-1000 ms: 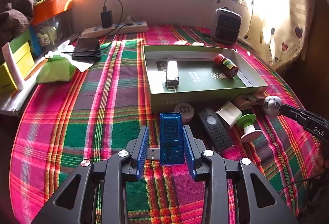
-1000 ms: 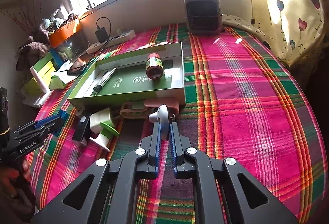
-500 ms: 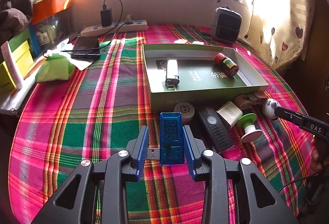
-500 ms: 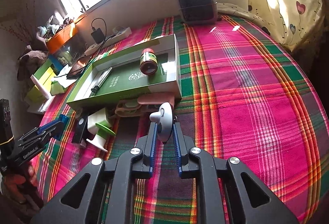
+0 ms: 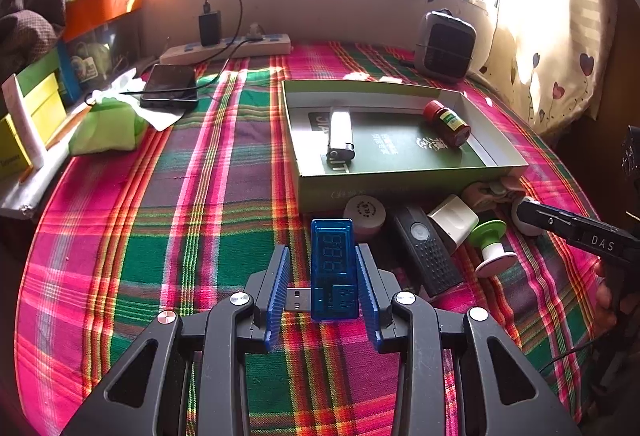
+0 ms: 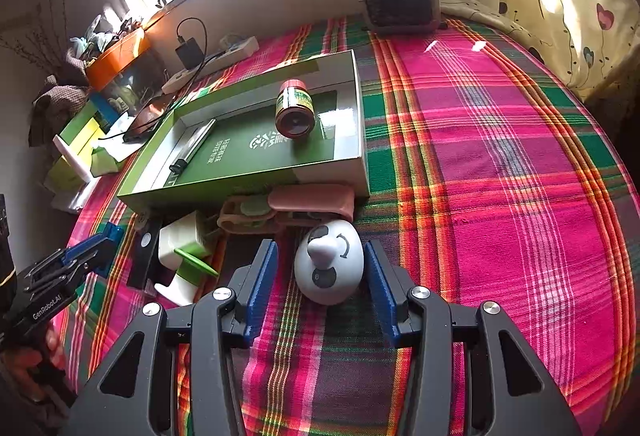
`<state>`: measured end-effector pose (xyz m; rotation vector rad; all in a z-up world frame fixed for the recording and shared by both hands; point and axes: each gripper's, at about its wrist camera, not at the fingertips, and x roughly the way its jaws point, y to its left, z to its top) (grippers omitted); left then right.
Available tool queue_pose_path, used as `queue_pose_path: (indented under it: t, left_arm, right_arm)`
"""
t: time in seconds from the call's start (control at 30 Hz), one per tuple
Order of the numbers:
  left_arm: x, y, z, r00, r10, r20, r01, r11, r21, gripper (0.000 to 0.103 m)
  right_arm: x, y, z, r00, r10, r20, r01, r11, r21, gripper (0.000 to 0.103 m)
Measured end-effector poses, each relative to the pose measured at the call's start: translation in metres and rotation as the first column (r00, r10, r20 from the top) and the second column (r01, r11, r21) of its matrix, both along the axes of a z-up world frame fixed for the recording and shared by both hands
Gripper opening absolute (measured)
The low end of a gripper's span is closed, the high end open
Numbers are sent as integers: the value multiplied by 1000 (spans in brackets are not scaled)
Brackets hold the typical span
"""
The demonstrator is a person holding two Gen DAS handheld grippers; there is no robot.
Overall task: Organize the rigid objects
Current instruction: 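Carry the blue USB stick and the white gadget toward the green tray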
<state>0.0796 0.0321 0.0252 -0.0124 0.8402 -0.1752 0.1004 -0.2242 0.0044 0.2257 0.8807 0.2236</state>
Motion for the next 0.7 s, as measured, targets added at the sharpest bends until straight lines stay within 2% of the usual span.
queue_pose_path:
  t: [0.1,0.17,0.33,0.47,0.7]
  left_arm:
    - [0,0,0,1000,0,0,0,1000,0,32]
    - [0,0,0,1000,-1,1,1,1000,0,32]
    - [-1,-1,1,1000,-1,1,1,1000,0,32]
    - [-1,0,1,1000,-1,3,1,1000,0,32]
    - [-3,1,13,1000,-2,22,2,1000,-1,32]
  right_arm:
    - [1,0,0,1000,-5,0,5,1000,-9,44]
    - [-1,1,0,1000,-13,6,13,999,-44,35]
    - [-2,0,0,1000,-12,8,12,999,-35,34]
    - [-5,-1,5,1000,-11,28,12,1000,-28,28]
    - [-9,-3,7,999,-20,31,21,1000,-21,28]
